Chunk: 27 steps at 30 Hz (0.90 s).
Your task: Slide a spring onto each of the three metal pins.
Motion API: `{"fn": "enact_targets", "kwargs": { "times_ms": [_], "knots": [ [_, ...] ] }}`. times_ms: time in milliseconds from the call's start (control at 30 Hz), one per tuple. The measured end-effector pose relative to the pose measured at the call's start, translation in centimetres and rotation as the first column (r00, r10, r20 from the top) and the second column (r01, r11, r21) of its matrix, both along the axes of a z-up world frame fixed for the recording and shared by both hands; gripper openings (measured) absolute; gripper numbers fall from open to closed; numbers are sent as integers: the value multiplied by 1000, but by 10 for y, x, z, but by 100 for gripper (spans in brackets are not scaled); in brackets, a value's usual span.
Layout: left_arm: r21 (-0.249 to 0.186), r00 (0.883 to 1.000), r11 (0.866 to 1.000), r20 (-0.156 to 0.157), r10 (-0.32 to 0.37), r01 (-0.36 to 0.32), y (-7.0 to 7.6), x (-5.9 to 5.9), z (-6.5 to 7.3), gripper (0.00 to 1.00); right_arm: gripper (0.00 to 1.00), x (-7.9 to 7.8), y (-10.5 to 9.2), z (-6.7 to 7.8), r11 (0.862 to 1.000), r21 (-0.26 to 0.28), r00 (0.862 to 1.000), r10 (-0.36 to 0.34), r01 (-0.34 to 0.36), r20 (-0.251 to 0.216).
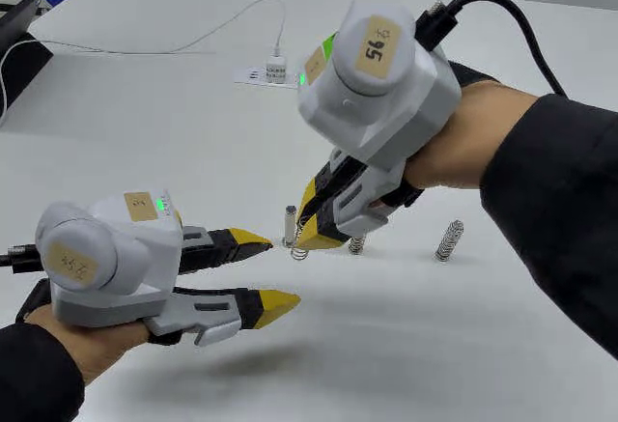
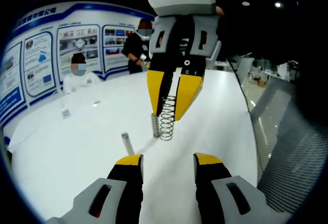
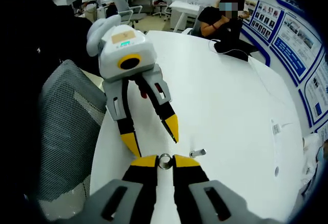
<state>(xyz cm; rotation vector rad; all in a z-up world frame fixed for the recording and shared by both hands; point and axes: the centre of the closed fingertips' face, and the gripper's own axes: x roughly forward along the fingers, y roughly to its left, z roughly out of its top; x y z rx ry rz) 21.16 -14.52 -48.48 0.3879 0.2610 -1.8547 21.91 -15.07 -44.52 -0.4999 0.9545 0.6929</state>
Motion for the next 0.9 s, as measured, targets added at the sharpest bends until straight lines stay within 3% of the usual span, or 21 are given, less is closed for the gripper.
{"fn": "enact_targets", "kwargs": {
  "times_ms": [367,733,900],
  "knots": [
    [3,1000,1000,-6,12,-12,0,2,-1,46,12,5,-9,7,1000,-21,1000,-14,14,9],
    [6,1000,1000,-10,20,-20,1,5,-3,48,12,27,-29,14,997,-43,997,-66,68,38],
    [11,1000,1000,-14,21,-21,2,5,-5,48,12,35,-31,9,996,-49,997,-72,73,31]
  ]
}}
